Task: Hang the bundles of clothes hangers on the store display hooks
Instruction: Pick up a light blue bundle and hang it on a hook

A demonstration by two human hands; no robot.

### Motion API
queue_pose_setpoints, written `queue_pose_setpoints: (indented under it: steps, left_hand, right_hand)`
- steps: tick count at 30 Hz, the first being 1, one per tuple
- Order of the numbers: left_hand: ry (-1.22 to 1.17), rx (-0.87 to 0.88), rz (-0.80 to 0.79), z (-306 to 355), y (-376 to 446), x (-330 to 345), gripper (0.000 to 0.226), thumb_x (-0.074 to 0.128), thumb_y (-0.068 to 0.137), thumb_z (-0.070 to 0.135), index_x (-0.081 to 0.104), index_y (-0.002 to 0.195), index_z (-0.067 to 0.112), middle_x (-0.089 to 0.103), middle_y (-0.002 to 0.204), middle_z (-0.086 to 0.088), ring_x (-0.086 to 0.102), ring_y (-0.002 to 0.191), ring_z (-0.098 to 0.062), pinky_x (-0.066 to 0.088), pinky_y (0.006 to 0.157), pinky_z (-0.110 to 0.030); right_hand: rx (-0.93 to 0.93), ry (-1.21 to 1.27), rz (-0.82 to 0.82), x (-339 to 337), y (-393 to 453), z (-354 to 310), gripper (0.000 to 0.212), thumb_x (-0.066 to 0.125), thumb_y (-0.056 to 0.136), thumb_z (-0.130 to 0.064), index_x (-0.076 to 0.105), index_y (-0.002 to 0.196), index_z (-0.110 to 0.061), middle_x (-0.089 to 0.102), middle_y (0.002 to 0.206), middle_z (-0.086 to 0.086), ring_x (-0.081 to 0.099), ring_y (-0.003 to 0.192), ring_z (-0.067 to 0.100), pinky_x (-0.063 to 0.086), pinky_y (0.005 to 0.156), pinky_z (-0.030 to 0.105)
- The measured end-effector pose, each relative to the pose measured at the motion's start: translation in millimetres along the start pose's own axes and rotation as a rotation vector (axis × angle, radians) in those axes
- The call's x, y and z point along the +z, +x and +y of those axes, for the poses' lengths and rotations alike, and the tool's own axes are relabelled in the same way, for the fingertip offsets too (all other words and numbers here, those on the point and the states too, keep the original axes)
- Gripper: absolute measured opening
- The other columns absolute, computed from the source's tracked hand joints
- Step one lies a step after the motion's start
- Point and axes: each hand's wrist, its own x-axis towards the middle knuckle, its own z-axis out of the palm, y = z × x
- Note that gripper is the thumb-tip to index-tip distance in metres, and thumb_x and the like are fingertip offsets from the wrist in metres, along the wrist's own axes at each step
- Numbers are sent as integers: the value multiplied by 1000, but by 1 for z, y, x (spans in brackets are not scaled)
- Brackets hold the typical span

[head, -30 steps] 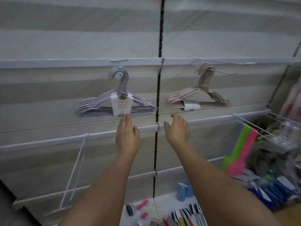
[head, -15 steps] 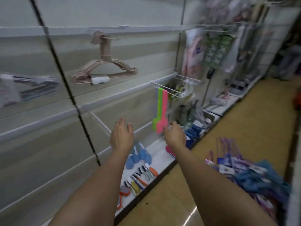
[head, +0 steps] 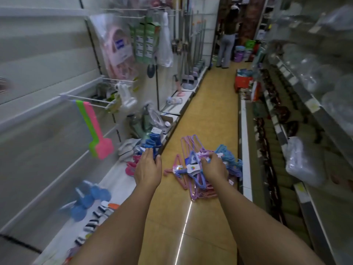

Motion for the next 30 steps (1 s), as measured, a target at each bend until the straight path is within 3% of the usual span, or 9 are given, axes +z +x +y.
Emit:
queue_pose_setpoints:
  steps: [5, 10, 16, 23, 30]
  left_hand:
    - [6, 83, -96, 40, 13, 53, 49, 36, 100, 33, 35, 144, 11, 35, 151, -6, 36, 136, -23, 36, 106, -37]
    - [-2, 137, -163, 61, 48, 94, 46, 35, 101, 32, 39, 141, 9, 40, 147, -7, 39, 133, -23, 35, 103, -34]
    - [-30, 58, -315, 80, 124, 139, 51, 34, 100, 38, 37, 142, 8, 42, 145, -12, 44, 128, -32, 38, 101, -41]
    - [21, 8, -427, 87, 198, 199, 50, 31, 100, 44, 44, 133, 8, 52, 131, -16, 52, 115, -34, 42, 89, -39]
    - [41, 30, -520, 109, 246, 259, 52, 33, 100, 42, 40, 137, 6, 50, 135, -16, 50, 119, -33, 41, 91, -37]
  right_hand:
    - [121, -40, 65, -18, 41, 49, 48, 39, 97, -47, 46, 133, -16, 55, 131, 10, 50, 121, 33, 35, 104, 46]
    - [177, -30, 95, -24, 88, 65, 47, 41, 96, -48, 50, 128, -14, 56, 128, 11, 52, 118, 33, 39, 102, 47]
    - [211, -86, 75, -20, 165, 52, 50, 38, 98, -46, 43, 135, -12, 53, 132, 11, 51, 120, 32, 42, 98, 42]
    - [251, -37, 24, 7, 248, 49, 50, 39, 98, -45, 43, 134, -10, 55, 129, 14, 53, 117, 34, 45, 91, 40]
    - [302, 33, -27, 22, 315, 75, 45, 41, 97, -43, 47, 128, -11, 60, 121, 14, 57, 109, 35, 47, 85, 40]
